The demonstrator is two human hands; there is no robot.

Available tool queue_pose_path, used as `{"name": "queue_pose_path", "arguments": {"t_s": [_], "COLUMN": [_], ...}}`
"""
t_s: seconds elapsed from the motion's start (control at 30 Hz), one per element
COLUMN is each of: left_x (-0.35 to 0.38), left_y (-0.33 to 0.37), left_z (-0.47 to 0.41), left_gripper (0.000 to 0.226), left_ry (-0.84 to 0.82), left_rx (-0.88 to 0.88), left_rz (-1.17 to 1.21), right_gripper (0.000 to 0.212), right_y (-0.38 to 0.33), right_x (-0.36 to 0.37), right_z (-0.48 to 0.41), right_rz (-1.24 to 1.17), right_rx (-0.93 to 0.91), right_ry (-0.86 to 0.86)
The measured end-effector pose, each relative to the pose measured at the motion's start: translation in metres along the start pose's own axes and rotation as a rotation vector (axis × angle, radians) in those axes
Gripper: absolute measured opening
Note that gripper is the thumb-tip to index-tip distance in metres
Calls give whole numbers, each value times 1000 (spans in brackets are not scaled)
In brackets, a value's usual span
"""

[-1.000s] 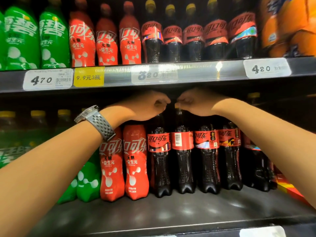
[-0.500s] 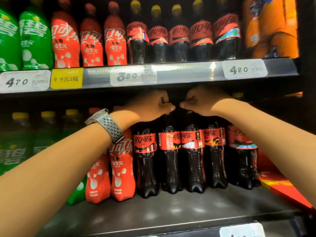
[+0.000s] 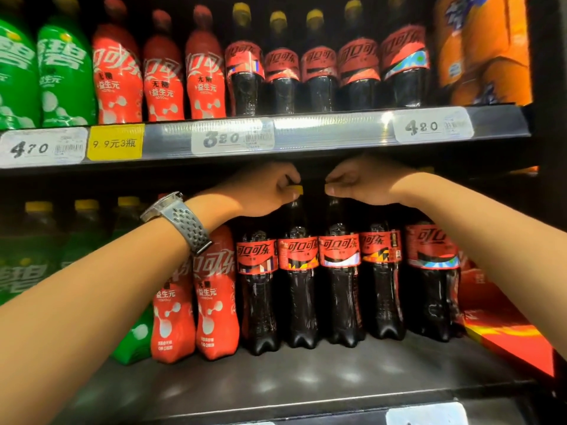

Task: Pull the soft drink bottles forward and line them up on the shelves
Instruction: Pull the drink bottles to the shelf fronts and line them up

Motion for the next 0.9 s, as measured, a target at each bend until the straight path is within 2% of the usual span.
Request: {"name": "queue_pose_path", "arguments": {"t_s": [0.07,0.27,0.4,0.57,0.73,0.9], "left_x": [0,3,6,17,23,24], "left_y": [1,-2,6,33,49,52], "left_z": [0,-5,-9,-21,-32,-36], "left_gripper": [28,17,36,40,18,14], "left_ry": [15,-9,-10,-38,11,57], "left_rx": [7,-10,-11,51,80,40], "left_rz": [4,6,54,63,13,-81], "right_gripper": [38,37,36,28,17,29], "right_y": [3,7,18,40,47,44], "right_x": [-1,-1,-6,-16,-18,-14], "right_z": [-1,4,5,8,10,8], "right_rz": [10,0,98,224,171,132], "right_rx": [15,8,85,171,157,164], "right_ry": [20,-28,-35,15,34,39]}}
Point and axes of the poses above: each hand's wrist, its own z-axis away from the middle knuckle, its own x-axis out of the palm, y = z × x, the point moved 3 cm from there along -z, towards the middle knuckle, and after that the axes turned 6 degrees about x, right-handed, at the moved point
